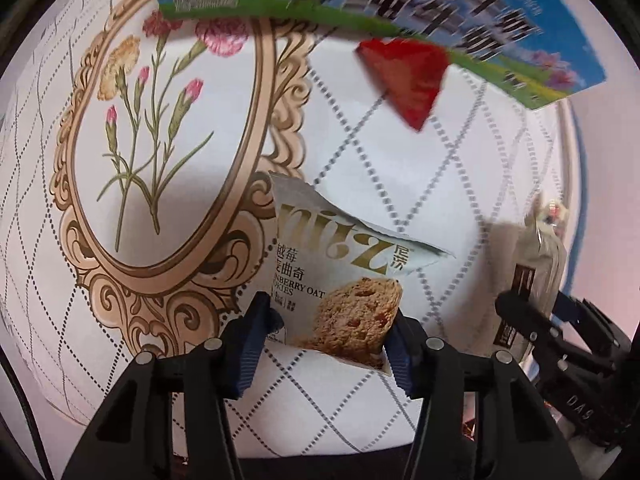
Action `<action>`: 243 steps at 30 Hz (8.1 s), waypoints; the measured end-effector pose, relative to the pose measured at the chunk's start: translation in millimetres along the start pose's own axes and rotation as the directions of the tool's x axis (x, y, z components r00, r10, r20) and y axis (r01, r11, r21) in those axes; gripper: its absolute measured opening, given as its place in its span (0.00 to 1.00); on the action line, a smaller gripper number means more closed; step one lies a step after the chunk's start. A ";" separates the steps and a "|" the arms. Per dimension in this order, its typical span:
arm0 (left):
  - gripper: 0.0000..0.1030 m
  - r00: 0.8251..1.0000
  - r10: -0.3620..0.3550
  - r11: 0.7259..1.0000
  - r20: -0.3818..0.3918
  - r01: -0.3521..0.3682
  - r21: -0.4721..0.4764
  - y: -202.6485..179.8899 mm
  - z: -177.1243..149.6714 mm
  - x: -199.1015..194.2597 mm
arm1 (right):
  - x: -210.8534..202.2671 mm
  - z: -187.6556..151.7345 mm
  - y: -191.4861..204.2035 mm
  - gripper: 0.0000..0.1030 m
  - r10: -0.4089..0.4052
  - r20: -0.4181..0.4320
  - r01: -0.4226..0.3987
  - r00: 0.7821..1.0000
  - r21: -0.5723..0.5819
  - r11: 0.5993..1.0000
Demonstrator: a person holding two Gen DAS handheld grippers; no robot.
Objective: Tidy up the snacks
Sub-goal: 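Carry both packets into the box and open both tools, then move both tools back over the last snacks on the bed, then grasp the red triangular packet with the left tool while the right grasps the pale portrait packet, then carry both packets into the box and open both tools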
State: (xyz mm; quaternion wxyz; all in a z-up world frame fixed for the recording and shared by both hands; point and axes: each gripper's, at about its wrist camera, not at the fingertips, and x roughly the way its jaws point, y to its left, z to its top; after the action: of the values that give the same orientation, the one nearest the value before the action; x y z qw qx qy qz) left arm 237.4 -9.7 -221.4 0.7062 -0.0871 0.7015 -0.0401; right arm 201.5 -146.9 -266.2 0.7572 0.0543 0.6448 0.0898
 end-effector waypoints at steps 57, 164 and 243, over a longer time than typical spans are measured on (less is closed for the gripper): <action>0.82 0.961 0.175 0.985 0.213 -0.171 -0.038 8.9 187.8 -100.2 | -89.7 266.8 13.0 0.98 -0.024 0.149 0.034 0.989 -0.066 0.997; 0.39 0.995 -0.042 0.999 -0.095 0.042 -0.002 21.6 12.3 88.9 | 50.7 11.2 -45.9 0.57 -0.026 -0.101 0.033 0.995 0.071 0.997; 0.33 0.932 -0.025 0.992 0.361 -0.022 0.125 -31.5 116.0 -144.0 | -124.8 123.2 -5.0 0.37 0.263 0.229 -0.249 0.937 -0.086 0.965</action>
State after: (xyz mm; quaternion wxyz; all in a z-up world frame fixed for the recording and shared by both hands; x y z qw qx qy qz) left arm 353.3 -7.1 -74.0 0.8275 -0.0482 0.5552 -0.0685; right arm 304.4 -173.4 -126.5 0.8122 0.1270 0.5338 0.1983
